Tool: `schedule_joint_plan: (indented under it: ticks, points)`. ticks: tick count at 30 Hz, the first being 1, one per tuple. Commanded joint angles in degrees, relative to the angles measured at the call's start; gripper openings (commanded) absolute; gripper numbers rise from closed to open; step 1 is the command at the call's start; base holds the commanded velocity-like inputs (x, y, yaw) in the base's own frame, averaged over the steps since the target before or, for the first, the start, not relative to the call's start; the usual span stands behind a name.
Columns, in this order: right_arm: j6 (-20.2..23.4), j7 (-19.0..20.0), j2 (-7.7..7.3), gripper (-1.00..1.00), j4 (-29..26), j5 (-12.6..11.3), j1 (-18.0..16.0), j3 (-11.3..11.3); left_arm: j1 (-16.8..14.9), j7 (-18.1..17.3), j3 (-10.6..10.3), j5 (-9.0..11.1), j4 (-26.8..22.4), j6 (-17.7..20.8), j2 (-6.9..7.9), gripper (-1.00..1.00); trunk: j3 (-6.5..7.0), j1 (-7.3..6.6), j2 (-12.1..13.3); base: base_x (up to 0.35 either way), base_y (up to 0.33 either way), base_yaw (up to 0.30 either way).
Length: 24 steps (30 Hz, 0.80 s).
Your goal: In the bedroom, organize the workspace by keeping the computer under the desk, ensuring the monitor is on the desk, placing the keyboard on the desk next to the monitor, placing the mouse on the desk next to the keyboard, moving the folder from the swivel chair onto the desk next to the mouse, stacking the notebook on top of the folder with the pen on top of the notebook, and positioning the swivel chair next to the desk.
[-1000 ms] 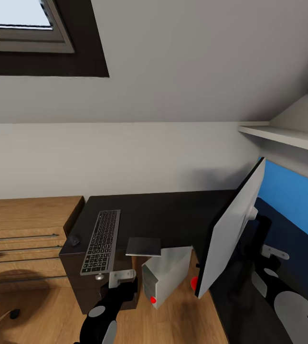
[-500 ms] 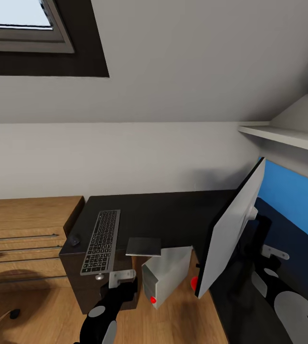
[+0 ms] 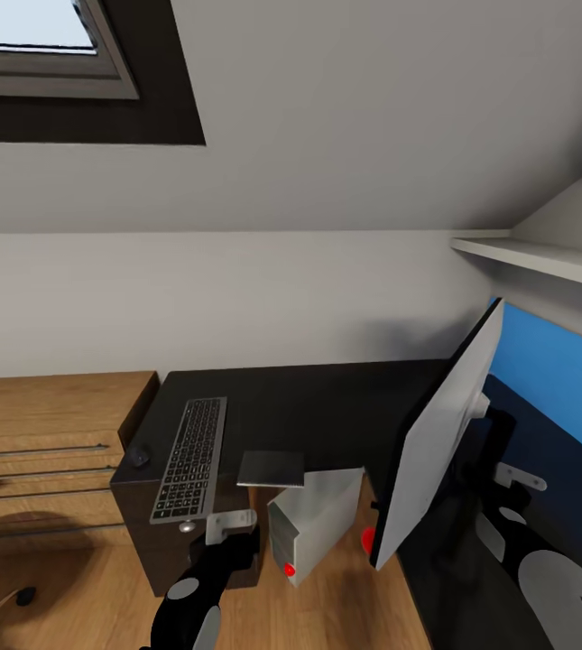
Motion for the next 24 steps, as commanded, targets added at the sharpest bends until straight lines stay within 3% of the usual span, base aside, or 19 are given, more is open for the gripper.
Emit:
schedule_joint_plan:
  ticks: [1,24]
  points:
    - [-0.2,-0.1,-0.02,1.00,0.1,-0.4,-0.1,0.2,0.0,0.5,-0.1,0.6,-0.1,0.2,0.02,1.00,-0.08,0.02,-0.1,0.057,0.000,0.000]
    - [-0.7,-0.1,-0.11,1.00,0.1,-0.4,-0.1,0.1,0.0,0.5,-0.1,0.6,0.2,0.2,0.02,1.00,-0.08,0.02,-0.1,0.043,0.000,0.000]
